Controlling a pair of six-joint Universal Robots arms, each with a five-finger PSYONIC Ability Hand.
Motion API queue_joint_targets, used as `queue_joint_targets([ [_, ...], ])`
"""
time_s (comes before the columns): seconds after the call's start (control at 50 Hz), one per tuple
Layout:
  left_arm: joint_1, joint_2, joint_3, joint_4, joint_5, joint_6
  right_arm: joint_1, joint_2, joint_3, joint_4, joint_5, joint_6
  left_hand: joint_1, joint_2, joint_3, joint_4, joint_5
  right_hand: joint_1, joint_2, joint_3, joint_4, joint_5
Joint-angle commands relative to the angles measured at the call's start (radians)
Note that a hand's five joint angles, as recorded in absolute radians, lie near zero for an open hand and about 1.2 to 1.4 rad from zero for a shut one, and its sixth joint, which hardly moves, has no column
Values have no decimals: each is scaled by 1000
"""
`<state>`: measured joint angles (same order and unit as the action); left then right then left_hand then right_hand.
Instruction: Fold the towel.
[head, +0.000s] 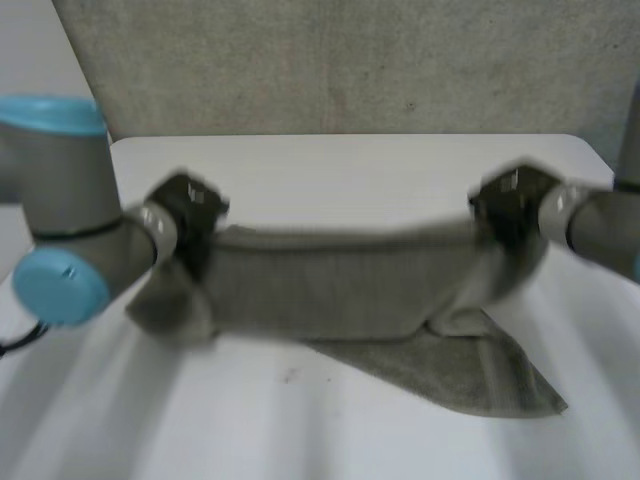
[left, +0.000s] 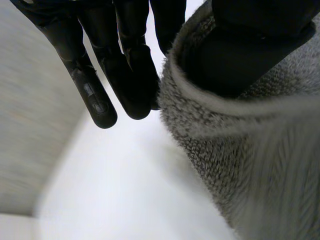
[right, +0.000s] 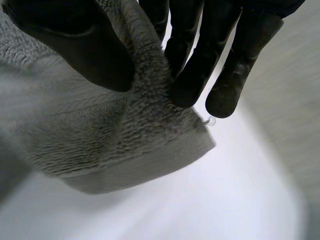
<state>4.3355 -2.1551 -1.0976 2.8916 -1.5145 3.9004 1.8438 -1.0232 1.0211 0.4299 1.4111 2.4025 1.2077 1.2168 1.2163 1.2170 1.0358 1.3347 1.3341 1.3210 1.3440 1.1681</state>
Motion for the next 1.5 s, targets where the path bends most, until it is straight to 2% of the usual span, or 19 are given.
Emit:
queue_joint_targets([
  [0.02,1,-52,377,232,-15,-121,17,12,-291,-365,66,196,189,179,180,179,186,62,62,75,52,54],
  [0.06,7,-2,410,381,-36,-255,15,-44,-283,-542,109,253,189,179,180,179,186,62,62,75,52,54],
  [0.08,7,-2,410,382,-36,-256,15,-44,-283,-543,109,253,189,179,180,179,186,62,62,75,52,54],
  [0.1,15,35,409,444,-53,-313,17,-72,-268,-607,123,265,189,179,180,179,186,62,62,75,52,54],
  [0.16,26,76,400,518,-61,-386,21,-115,-215,-655,128,256,189,179,180,179,186,62,62,75,52,54],
  [0.34,32,123,216,396,-36,-395,17,-130,-41,-525,80,238,189,179,180,179,186,62,62,75,52,54],
  [0.44,32,142,-81,379,28,-377,14,-126,143,-496,-10,228,189,179,180,179,186,62,62,75,52,54],
  [0.5,33,143,-159,385,45,-360,12,-120,185,-493,-38,222,189,179,180,179,186,62,62,75,52,54],
  [0.54,35,127,-284,400,53,-296,12,-92,256,-485,-72,189,189,179,180,179,186,62,62,75,52,54],
  [0.7,32,49,-505,457,53,-98,-3,-34,422,-441,-58,60,189,179,180,179,186,62,62,75,52,54],
  [0.76,26,43,-560,503,51,-76,-23,-50,490,-434,-58,52,189,179,180,179,186,62,62,75,52,54],
  [0.84,18,46,-591,558,50,-75,-47,-101,559,-444,-66,60,189,179,180,179,186,62,62,75,52,54],
  [0.86,18,49,-597,586,48,-75,-66,-135,591,-450,-69,61,20,11,12,11,18,62,62,75,52,54],
  [0.94,18,57,-607,634,43,-76,-101,-190,645,-479,-70,63,-137,-146,-145,-146,-140,62,62,75,52,54],
  [0.98,21,61,-611,659,43,-78,-121,-225,689,-516,-72,85,-385,-395,-394,-395,-388,62,62,75,52,54],
  [1.06,23,57,-619,667,45,-78,-147,-258,721,-543,-78,131,-413,-422,-421,-422,-415,62,62,75,52,54],
  [1.12,21,46,-623,681,48,-78,-164,-274,743,-548,-109,171,-609,-618,-617,-618,-611,62,62,75,52,54],
  [1.22,21,12,-622,719,48,-72,-176,-275,761,-548,-147,191,-615,-625,-624,-625,-618,62,62,75,52,54],
  [1.5,39,-11,-579,764,47,-79,-239,-276,763,-562,-147,193,-513,-522,-522,-522,-516,62,62,75,52,54],
])
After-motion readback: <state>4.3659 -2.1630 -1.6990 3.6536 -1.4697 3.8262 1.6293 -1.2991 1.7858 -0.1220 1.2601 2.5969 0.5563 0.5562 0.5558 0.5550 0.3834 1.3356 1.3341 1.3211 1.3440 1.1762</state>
